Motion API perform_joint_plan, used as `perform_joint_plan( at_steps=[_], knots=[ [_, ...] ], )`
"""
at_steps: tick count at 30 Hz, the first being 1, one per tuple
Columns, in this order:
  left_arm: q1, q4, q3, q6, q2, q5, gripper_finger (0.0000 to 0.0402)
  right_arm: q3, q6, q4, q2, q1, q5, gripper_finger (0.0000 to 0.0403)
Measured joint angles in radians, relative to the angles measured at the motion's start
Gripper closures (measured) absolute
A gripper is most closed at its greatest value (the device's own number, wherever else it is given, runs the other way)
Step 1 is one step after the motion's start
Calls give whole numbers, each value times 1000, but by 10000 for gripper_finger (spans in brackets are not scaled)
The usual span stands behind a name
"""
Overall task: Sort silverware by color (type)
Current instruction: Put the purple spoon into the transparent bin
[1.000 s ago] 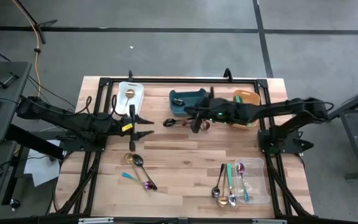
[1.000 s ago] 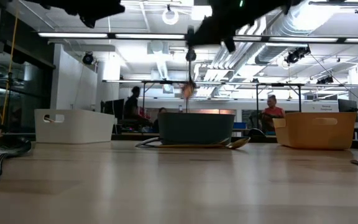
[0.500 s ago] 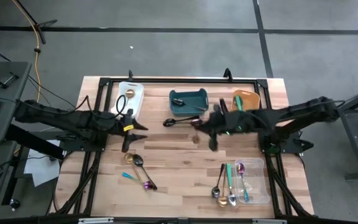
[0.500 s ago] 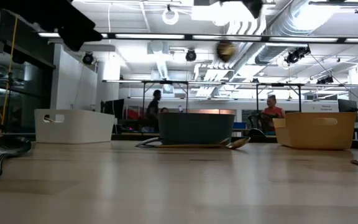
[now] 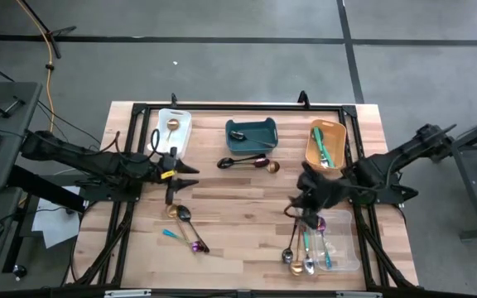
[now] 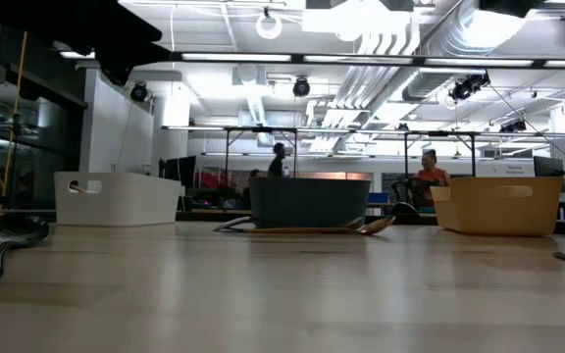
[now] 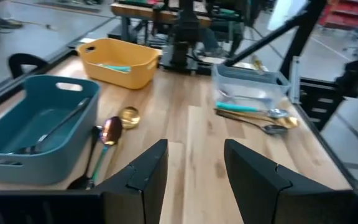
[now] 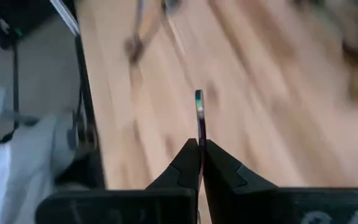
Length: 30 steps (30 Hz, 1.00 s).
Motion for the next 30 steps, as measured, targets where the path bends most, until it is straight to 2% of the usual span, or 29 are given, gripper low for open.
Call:
perform_joint_plan(
  at_steps=[4,8,14,18,22,30],
  knots=[
    [0,29,0,0,6,-45,250,25,245,-205,-1,55,-96,403],
    [0,63,0,-1,5,-52,250,25,463,-325,10,128,-151,403],
    [0,66,0,-1,6,-52,250,18,709,-403,36,202,-159,403],
    [0,62,0,-1,6,-43,250,-60,873,-404,62,241,-194,403],
    [-1,59,0,-40,6,-8,250,-163,948,-323,77,259,-289,403],
    [0,65,0,-58,6,1,250,-245,961,-256,77,257,-299,402]
  ],
)
